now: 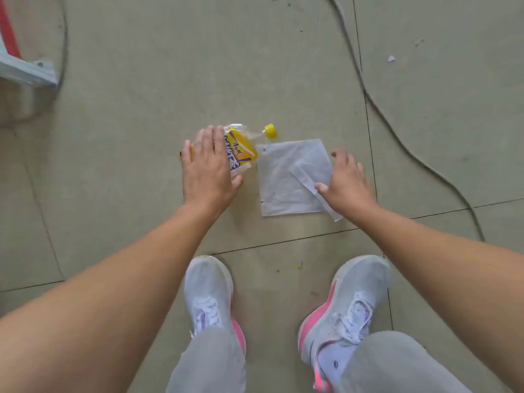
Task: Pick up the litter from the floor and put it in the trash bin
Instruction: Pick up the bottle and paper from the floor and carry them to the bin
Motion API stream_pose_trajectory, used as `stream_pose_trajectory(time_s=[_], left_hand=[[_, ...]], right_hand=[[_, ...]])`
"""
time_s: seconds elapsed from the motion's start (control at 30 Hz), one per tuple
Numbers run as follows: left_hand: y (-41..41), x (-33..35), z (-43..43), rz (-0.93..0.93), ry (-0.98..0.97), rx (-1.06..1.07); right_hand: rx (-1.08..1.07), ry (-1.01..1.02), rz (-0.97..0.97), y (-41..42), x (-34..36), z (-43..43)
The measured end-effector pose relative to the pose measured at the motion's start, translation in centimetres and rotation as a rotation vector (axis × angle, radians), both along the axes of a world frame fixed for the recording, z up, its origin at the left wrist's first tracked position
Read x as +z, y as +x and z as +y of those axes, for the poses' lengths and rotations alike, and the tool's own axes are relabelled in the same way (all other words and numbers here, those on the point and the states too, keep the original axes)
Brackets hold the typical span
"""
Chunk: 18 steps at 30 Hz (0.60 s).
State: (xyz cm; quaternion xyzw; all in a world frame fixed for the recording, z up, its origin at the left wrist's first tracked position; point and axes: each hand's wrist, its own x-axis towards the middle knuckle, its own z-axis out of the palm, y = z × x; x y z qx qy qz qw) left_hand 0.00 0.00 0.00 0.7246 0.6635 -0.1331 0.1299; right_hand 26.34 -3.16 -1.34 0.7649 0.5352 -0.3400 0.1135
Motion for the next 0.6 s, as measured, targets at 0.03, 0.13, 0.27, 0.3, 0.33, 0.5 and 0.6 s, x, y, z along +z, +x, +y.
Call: stream_pose_trajectory(time_s=[0.03,0.13,0.27,0.3,0.33,0.5,0.6], left_hand=[[0.4,-0.5,0.5,-0.01,0.019,0.009],[1.3,-1.0,1.9,-0.028,0.053,0.047],[1.6,-1.0,2.1,-0.045,0.015,0.065],[1.5,-0.7,2.1,-0.034,0.004,0.066],[1.5,-0.2,2.1,-0.031,-0.009,0.07],[2.0,5.7,3.0,-0.013,-0.073,0.057],[2.9,11.7,3.4,-0.014,-0.147,0.049]], right_hand=[[-0.001,0.021,-0.006,-0.2,-0.6,0.2],[-0.077,0.014,-0.014,-1.0,-1.8,0.4],[-0.206,-0.006,0.041,-0.8,-2.5,0.5],[-0.24,0.005,0.059,-0.5,-2.1,0.6],[-0.263,0.014,0.072,-0.2,-1.5,0.8],[-0.208,0.085,0.072,2.1,6.4,3.6],[-0.149,0.142,0.045,3.9,14.1,7.3]])
